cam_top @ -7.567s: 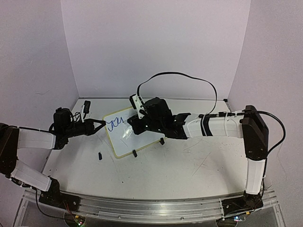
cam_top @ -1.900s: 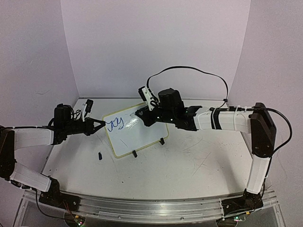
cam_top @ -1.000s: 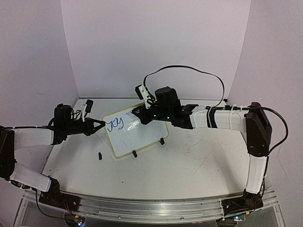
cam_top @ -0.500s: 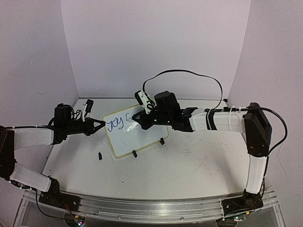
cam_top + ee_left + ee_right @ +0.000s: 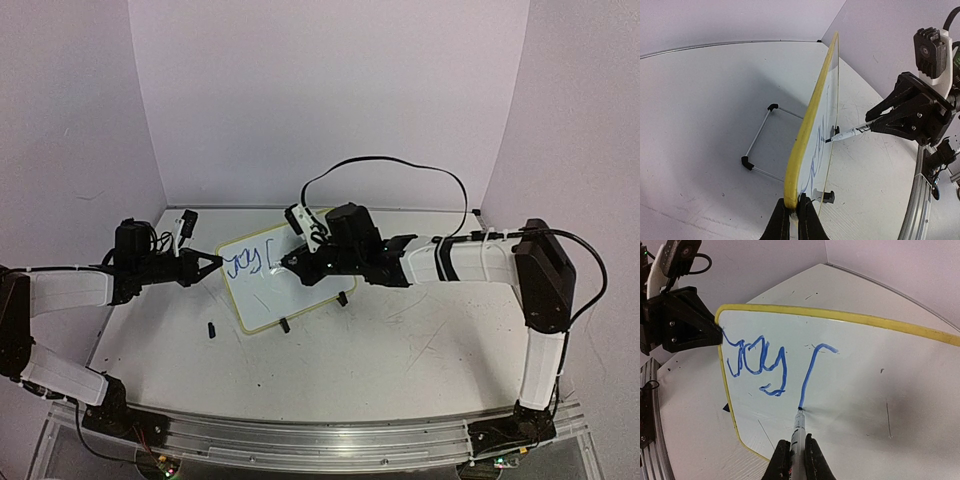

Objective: Write a sentence on the whiteboard
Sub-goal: Write on the whiteboard with the whiteboard marker without the cap.

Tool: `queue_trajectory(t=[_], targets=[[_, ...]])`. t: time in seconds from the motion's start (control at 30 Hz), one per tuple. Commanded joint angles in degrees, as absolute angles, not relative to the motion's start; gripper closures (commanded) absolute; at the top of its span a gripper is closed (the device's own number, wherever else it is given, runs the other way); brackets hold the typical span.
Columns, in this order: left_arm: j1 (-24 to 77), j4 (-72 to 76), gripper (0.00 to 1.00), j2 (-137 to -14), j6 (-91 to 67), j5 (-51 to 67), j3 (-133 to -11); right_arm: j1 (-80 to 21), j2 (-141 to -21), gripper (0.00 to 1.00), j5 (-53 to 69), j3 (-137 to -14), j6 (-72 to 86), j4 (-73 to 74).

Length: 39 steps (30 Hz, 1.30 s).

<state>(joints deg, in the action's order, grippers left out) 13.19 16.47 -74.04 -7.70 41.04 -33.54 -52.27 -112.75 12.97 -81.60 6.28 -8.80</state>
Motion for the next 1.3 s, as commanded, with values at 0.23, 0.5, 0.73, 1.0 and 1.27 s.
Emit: queue_trajectory(t=[0.23, 0.5, 0.73, 1.0, 1.27], targets=[[13.53, 16.08, 1.0, -73.65, -3.6, 39.47, -35.33, -52.21, -109.05, 1.0, 12.2, -84.59, 6.94, -12.13], [13.62, 16.0, 1.0, -73.59, -3.52, 39.55, -35.33, -52.12, -111.71, 1.0, 12.83, -87.22, 6.96, -12.0], [13.61, 15.95, 1.0, -73.43, -3.43, 39.5, -35.33, -51.7, -113.1, 1.0, 12.92, -88.17, 7.42, -11.23], [13.6, 15.9, 1.0, -73.56, -3.43, 39.64, -35.42, -51.59, -114.62, 1.0, 12.64, -89.14, 7.65, -10.73], [13.58, 15.82, 1.0, -73.48, -3.34, 39.53, -35.4, -51.34, -114.17, 1.0, 9.22, -88.44, 7.56, -9.67]])
